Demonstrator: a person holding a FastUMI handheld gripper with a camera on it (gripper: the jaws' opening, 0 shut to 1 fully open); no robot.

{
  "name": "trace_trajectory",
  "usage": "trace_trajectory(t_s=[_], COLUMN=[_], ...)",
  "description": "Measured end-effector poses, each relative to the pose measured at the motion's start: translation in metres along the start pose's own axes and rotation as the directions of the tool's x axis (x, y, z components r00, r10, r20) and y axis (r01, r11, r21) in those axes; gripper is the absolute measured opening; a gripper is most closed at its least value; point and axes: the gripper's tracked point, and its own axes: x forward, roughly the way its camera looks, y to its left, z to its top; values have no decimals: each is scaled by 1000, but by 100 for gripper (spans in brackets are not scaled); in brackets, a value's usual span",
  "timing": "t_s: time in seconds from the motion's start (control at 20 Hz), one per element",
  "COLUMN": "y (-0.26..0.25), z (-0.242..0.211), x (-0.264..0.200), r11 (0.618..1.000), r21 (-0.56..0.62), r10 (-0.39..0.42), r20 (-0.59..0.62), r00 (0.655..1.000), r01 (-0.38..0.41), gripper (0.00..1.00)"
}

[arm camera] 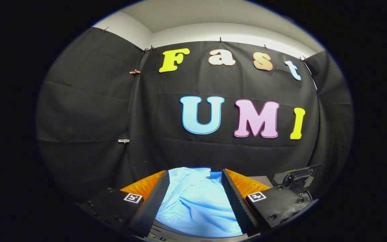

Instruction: Put the clothes into the washing machine and then close the washing machine lid.

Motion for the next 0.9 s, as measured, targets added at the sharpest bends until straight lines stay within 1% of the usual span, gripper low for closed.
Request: trace_trajectory(t_s=[0.15, 0.3, 0.5, 0.65, 0.7, 0.75, 0.8, 0.85, 0.9], y=[6, 3, 2, -6, -7, -7, -8, -9, -10], z=[-15, -29, -54, -69, -77, -92, -111, -140, -123], x=[13, 29, 62, 92, 102, 109, 113, 99, 101], r11=[999, 998, 997, 999, 999, 997, 994, 986, 986], r21=[-7, -8, -14, -15, -27, -53, -82, -110, -77], r10=[41, 59, 67, 37, 30, 25, 18, 17, 61], r20=[-64, -127, -266, -370, -410, -470, -542, -668, -658], r00=[997, 990, 962, 928, 912, 882, 840, 744, 751], r01=[-42, -60, -74, -46, -45, -56, -74, -122, -147], gripper=[97, 98, 98, 98, 98, 98, 98, 97, 98])
